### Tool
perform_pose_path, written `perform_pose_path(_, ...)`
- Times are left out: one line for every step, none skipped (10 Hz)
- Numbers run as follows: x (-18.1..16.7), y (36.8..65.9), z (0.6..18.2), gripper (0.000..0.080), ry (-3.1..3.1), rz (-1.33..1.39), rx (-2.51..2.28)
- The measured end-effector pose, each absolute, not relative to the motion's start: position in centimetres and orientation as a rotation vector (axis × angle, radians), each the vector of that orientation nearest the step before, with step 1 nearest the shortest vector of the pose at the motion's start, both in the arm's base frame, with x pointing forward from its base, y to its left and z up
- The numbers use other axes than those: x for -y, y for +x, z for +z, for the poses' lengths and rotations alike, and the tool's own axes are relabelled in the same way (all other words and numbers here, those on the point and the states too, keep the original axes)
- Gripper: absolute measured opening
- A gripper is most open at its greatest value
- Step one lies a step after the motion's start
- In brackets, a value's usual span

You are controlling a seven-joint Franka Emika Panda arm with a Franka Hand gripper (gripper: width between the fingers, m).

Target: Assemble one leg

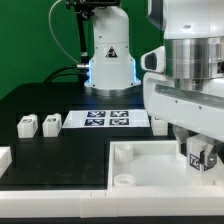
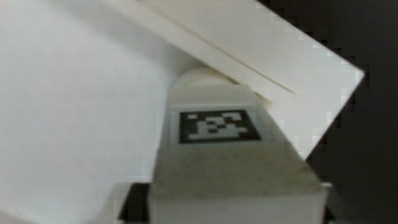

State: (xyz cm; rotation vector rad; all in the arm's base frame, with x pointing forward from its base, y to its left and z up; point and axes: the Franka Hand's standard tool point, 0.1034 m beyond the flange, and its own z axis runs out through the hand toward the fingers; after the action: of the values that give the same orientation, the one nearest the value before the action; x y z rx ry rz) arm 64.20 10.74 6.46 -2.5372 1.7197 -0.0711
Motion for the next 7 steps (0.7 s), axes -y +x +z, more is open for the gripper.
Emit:
perform_pose_path(-10.8,64.0,6.43,0.0292,-2.308,-0.027,-1.98)
perform_pose_path(-11.03,63.87,6.43,0.0292,-2.055,0.013,-2.21)
perform_pose_path(-11.04,63.74,6.46,0.0294,-1.829,0.028,-2.398)
perform_pose_path(-11.03,63.76,6.55,0.0294,-1.7,0.038,-2.505)
perform_pose_path(-11.02,63.77,6.55,0.0294,-1.663,0.039,-2.54)
perform_pose_path(-10.97,63.77,6.55,0.0294,-1.663,0.038,-2.552)
perform_pose_path(-10.97,63.79,6.58,0.0295,-1.674,0.042,-2.559)
